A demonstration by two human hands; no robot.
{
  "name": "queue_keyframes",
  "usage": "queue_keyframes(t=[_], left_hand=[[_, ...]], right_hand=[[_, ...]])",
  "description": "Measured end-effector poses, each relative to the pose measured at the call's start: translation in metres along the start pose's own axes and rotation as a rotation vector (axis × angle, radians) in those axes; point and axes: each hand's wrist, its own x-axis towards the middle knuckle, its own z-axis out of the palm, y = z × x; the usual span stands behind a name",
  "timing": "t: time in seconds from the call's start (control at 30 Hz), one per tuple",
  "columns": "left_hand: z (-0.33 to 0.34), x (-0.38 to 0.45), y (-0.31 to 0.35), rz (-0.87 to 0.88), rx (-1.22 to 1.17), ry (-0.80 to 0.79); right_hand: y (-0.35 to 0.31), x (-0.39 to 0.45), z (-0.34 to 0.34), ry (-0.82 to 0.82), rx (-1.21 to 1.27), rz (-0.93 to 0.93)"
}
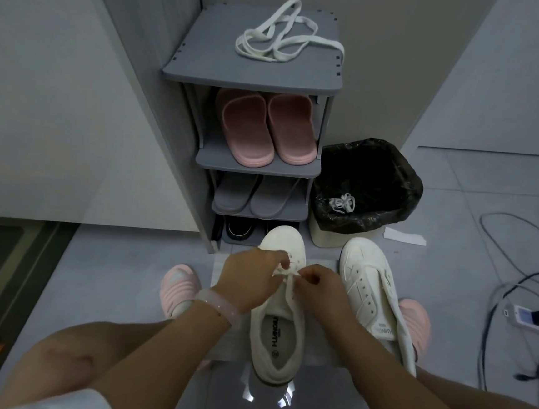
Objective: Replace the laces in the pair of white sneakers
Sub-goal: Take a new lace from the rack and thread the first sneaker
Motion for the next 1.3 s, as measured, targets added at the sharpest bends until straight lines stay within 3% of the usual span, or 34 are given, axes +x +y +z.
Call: queue_keyframes(t=[0.1,0.2,0.3,0.4,0.5,0.57,0.7,0.83,1.03,1.1,1.23,1.3], left_hand=[[0.009,0.002,-0.002,-0.025,0.027,-0.115],[0.014,0.003,0.001,-0.019,0.022,-0.168],[0.017,0.001,0.004,-0.018,0.04,-0.117],[0.02,0.0,0.004,-0.041,0.034,-0.087],[0.022,-0.001,0.002,-0.08,-0.014,-0.125],[0.022,-0.001,0.001,-0.1,-0.029,-0.137],[0.023,0.0,0.0,-0.124,-0.071,-0.154],[0.021,0.0,-0.002,-0.111,-0.18,-0.226],[0.018,-0.002,-0.007,-0.104,-0.309,-0.265],[0.019,-0.001,-0.007,-0.134,-0.375,-0.247],[0.018,0.005,-0.009,-0.198,-0.423,-0.128],[0.017,0.009,-0.011,-0.197,-0.4,-0.133]], right_hand=[[-0.003,0.001,0.001,-0.068,0.23,0.137],[-0.003,0.0,0.0,-0.114,0.31,0.191],[-0.005,0.003,-0.004,-0.1,0.322,0.208],[-0.007,0.006,-0.002,-0.11,0.263,0.217],[-0.007,0.004,0.0,-0.103,-0.082,0.099],[-0.007,0.002,0.0,-0.053,-0.132,0.058],[-0.008,0.004,-0.001,-0.009,0.158,0.099],[-0.011,0.004,-0.001,-0.116,0.606,0.306],[-0.012,0.009,-0.005,-0.237,0.663,0.386],[-0.009,0.01,-0.007,-0.213,0.594,0.381],[-0.005,0.01,-0.013,-0.218,0.107,0.227],[-0.005,0.008,-0.015,-0.255,0.04,0.182]])
